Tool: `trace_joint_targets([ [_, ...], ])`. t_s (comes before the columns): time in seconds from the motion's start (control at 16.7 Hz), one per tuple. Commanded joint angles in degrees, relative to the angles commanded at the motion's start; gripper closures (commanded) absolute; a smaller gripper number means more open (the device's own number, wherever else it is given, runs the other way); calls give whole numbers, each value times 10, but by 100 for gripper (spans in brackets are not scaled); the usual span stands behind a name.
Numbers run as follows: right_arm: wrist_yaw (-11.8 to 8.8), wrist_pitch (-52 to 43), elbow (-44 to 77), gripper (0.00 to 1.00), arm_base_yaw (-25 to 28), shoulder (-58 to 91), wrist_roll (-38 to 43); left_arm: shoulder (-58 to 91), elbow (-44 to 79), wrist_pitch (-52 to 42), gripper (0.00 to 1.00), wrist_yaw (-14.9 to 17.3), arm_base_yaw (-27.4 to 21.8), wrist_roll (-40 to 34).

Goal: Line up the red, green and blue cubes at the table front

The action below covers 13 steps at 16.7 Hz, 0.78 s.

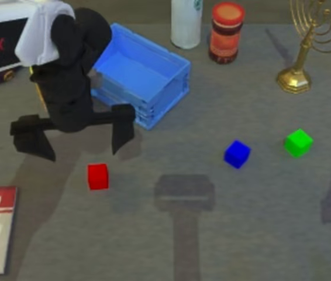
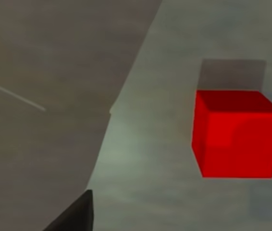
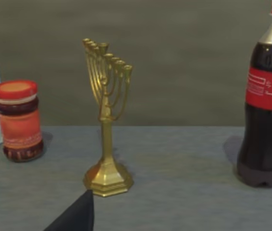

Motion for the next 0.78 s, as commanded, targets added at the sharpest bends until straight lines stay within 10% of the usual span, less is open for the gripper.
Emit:
trace_joint_targets([
  [0.78, 0, 0, 0, 0, 0, 0, 0, 64, -25, 74, 0, 1, -5, -6],
])
